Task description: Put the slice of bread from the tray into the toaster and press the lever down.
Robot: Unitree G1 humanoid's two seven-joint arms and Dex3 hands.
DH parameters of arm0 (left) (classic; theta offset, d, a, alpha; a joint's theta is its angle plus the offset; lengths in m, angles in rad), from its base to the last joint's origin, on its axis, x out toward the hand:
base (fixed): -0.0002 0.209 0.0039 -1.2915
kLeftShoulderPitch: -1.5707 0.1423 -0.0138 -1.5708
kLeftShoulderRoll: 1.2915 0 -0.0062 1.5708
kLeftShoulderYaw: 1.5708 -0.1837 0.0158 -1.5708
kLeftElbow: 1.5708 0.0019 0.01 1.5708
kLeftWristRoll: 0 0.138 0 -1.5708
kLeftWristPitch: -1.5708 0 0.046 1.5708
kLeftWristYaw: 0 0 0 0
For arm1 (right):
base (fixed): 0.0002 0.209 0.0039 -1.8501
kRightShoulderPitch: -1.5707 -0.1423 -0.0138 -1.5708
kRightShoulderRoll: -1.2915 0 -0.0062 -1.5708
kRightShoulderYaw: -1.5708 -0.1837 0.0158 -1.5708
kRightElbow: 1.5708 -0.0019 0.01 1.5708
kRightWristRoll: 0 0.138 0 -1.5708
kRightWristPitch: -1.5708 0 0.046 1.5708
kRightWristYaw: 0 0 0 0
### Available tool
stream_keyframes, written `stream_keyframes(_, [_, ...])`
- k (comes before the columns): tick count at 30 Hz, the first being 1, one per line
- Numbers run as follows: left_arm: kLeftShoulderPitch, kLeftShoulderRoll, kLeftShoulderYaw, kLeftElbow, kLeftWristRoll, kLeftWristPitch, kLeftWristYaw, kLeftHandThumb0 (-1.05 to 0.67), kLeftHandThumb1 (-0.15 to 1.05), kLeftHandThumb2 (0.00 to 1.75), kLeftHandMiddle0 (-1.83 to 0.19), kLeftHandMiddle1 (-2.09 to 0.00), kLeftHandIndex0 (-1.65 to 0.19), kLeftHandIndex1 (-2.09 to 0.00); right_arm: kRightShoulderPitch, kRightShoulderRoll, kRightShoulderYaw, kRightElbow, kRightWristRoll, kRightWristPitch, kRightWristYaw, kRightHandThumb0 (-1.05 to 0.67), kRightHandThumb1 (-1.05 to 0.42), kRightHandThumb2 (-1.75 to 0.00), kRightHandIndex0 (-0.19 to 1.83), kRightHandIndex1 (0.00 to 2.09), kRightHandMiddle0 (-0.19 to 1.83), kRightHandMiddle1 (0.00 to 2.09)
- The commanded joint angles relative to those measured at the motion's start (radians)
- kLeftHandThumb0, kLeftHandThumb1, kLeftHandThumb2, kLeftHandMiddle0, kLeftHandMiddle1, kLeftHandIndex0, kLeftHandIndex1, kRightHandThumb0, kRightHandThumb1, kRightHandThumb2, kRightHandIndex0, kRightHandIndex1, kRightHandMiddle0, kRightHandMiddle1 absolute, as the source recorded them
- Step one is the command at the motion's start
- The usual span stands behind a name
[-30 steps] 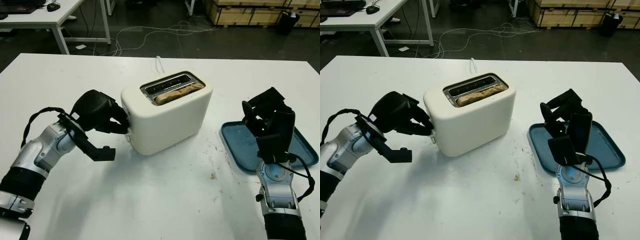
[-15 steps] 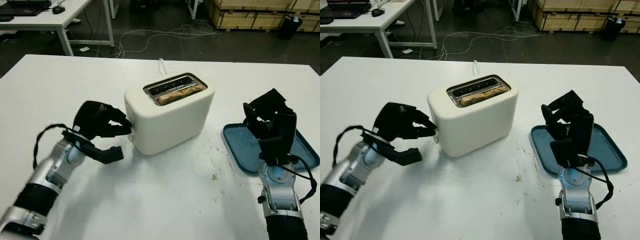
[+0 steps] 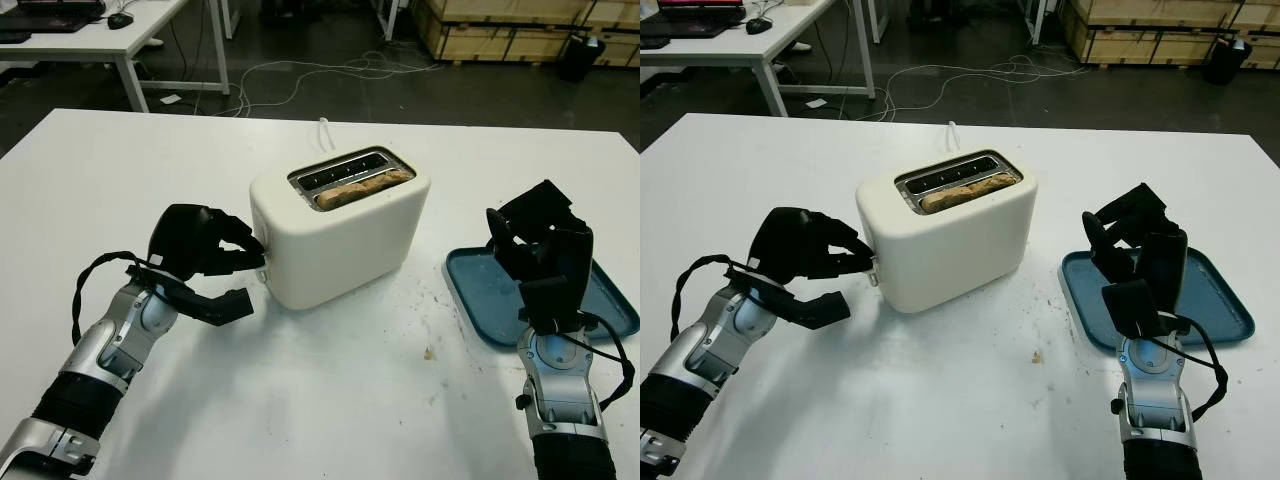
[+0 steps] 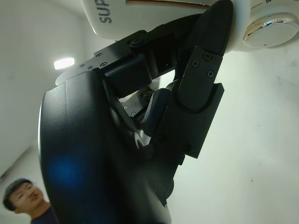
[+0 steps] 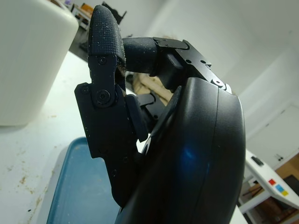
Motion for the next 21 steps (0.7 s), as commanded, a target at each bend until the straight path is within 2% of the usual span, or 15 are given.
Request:
stream_keyframes(1, [0.111,-0.026,-0.085,-0.017,-0.014,0.005,-0.156,-0.6,0.81,0.0,-1.13,-1.54,-1.3,0.0,0.007,-0.005,0.003,-0.017,0.004,-0.018,0.011,-0.74,-0.92,-0.3,0.84,1.75,0.61,1.72])
stream_keyframes(4, [0.152,-0.033,-0.02,-0.107,-0.127,-0.011,-0.145,-0.67,0.85,0.01,-1.16,-1.53,-1.31,-0.01,0.009,-0.002,0.007,-0.017,0.017,-0.023,0.026,-0.73,-0.92,-0.3,0.84,1.75,0.63,1.66])
stream_keyframes(7, [0.184,-0.064,0.062,-0.162,-0.257,-0.04,-0.119,-0.78,0.91,0.11,-1.25,-1.24,-1.34,-0.01,0.012,0.0,0.017,-0.02,0.046,-0.015,0.067,-0.72,-0.92,-0.27,0.81,1.75,0.65,1.53])
stream_keyframes(10, [0.203,-0.107,0.138,-0.203,-0.337,-0.034,-0.101,-0.84,0.92,0.19,-1.27,-1.05,-1.37,-0.02,0.017,-0.01,0.033,-0.055,0.065,0.099,0.133,-0.73,-0.92,-0.28,0.77,1.75,0.63,1.48])
stream_keyframes(11, [0.203,-0.11,0.16,-0.214,-0.348,-0.025,-0.108,-0.84,0.92,0.21,-1.28,-1.06,-1.38,-0.03,0.016,-0.02,0.038,-0.063,0.073,0.148,0.163,-0.73,-0.92,-0.28,0.76,1.75,0.64,1.45])
stream_keyframes(12, [0.2,-0.104,0.182,-0.218,-0.36,-0.019,-0.125,-0.83,0.92,0.23,-1.23,-1.2,-1.4,-0.04,0.012,-0.033,0.041,-0.074,0.087,0.201,0.199,-0.72,-0.92,-0.27,0.73,1.75,0.66,1.39])
stream_keyframes(15, [0.179,-0.043,0.247,-0.225,-0.376,0.026,-0.208,-0.85,0.92,0.24,-1.17,-1.29,-1.43,-0.07,-0.01,-0.089,0.038,-0.088,0.123,0.329,0.307,-0.7,-0.92,-0.25,0.7,1.75,0.65,1.44])
stream_keyframes(18, [0.159,0.009,0.308,-0.23,-0.397,0.071,-0.288,-0.84,0.92,0.18,-1.17,-1.27,-1.46,-0.09,-0.04,-0.156,0.032,-0.067,0.138,0.378,0.39,-0.72,-0.92,-0.27,0.66,1.73,0.63,1.37])
stream_keyframes(21, [0.13,0.059,0.351,-0.198,-0.397,0.058,-0.331,-0.84,0.92,0.14,-1.17,-1.24,-1.48,-0.11,-0.078,-0.227,0.027,-0.028,0.145,0.372,0.461,-0.71,-0.92,-0.31,0.64,1.74,0.63,1.32])
